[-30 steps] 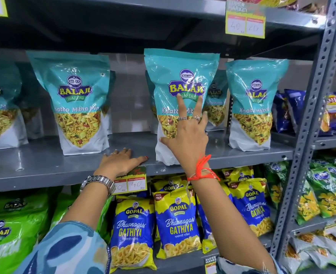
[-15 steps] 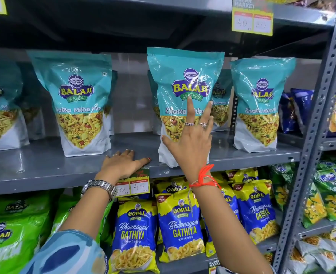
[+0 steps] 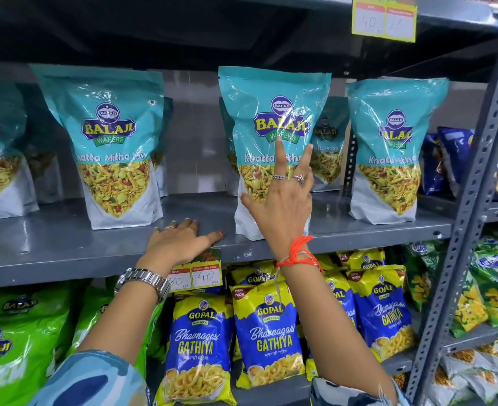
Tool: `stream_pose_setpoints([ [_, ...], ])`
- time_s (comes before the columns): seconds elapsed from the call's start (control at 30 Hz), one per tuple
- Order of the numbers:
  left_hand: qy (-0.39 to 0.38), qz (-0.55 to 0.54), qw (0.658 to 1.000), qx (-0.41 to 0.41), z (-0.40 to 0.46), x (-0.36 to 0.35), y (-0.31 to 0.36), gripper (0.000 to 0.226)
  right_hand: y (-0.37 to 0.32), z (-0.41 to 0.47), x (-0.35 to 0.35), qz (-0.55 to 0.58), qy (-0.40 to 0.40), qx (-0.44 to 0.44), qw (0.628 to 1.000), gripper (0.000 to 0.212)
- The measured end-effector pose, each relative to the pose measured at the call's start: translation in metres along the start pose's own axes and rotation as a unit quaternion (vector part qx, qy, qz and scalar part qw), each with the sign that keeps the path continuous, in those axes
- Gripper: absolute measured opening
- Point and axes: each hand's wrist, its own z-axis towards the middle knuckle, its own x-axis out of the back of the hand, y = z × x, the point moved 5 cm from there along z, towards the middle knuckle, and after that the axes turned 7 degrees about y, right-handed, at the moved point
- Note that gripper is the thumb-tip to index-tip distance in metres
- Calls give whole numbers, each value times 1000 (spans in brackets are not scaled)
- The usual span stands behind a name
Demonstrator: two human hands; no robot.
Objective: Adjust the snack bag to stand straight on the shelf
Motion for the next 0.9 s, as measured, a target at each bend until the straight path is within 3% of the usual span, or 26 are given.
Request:
stream_pose_setpoints([
  [0.9,11,-1,1000,-4,1,1,1,88,-2,4,-11,-4,21,-18,1000,112],
])
